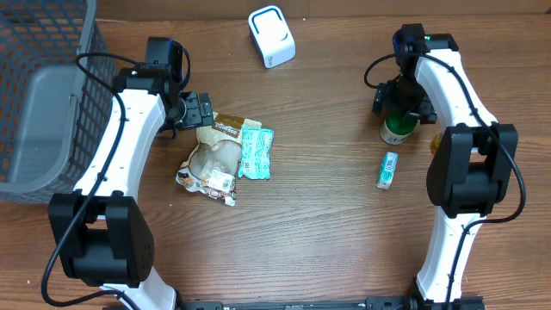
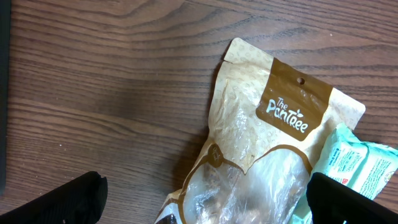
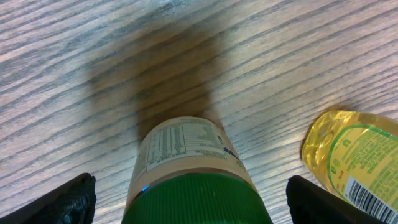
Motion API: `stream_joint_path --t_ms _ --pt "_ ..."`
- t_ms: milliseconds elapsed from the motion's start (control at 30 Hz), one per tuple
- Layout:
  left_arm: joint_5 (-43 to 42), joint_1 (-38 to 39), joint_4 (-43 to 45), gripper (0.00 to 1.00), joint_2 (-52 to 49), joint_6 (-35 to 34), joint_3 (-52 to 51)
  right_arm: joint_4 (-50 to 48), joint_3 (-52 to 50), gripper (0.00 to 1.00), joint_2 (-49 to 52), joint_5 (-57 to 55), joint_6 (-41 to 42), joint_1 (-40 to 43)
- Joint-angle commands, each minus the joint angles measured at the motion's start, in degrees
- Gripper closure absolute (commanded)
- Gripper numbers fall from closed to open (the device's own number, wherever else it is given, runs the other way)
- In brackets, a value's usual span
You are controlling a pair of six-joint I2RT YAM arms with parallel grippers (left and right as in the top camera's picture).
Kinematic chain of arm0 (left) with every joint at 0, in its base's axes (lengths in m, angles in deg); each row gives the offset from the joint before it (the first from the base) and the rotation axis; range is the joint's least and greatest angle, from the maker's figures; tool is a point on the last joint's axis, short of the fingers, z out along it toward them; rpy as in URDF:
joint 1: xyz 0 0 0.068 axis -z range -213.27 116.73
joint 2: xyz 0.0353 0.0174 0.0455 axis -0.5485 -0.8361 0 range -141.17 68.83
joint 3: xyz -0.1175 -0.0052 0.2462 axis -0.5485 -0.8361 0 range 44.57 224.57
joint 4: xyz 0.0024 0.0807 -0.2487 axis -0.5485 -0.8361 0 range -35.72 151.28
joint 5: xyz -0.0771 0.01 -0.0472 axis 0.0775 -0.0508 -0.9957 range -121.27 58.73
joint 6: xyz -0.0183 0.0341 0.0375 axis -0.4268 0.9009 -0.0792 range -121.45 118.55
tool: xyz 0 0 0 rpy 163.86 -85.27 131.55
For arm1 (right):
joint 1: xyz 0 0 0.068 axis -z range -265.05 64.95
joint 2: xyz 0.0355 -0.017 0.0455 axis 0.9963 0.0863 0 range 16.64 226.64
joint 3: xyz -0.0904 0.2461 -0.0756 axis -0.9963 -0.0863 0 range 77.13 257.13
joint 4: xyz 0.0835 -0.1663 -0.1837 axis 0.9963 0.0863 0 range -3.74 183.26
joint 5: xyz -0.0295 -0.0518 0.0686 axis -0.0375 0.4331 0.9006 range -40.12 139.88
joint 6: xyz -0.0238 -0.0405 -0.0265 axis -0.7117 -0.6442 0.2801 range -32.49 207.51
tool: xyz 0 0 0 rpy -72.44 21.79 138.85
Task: Scan the item barcode
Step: 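Release the jar and move the right gripper over the tissue pack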
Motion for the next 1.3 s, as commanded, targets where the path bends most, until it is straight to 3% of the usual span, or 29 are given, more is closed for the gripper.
stream_joint_path --t_ms 0,500,767,833,1033,1267 --pt "0.31 0.04 0.02 0.0 0.44 -0.17 0.66 0.33 0.26 0.07 -0.63 0.02 -0.52 0.35" --pt "0.31 0.02 0.02 0.0 0.44 -0.17 0.66 19.58 3.48 0.0 -7.67 10.27 0.11 0.35" --pt "0.33 0.02 0.02 0.0 0.44 -0.17 0.66 19.58 -3.08 0.0 -7.69 11.82 2.51 -1.9" --pt "0.31 0.02 0.02 0.0 0.44 -0.17 0.66 18.36 -4.96 0.04 -7.69 11.65 2.54 -2.43" --pt "0.33 0.02 0.02 0.0 0.44 -0.17 0.66 14.69 -11.06 0.27 -7.69 11.67 2.78 -4.44" --pt "0.33 0.02 0.02 0.0 0.44 -0.17 0.66 12.39 -14.88 0.28 -7.69 7.8 4.68 -5.2"
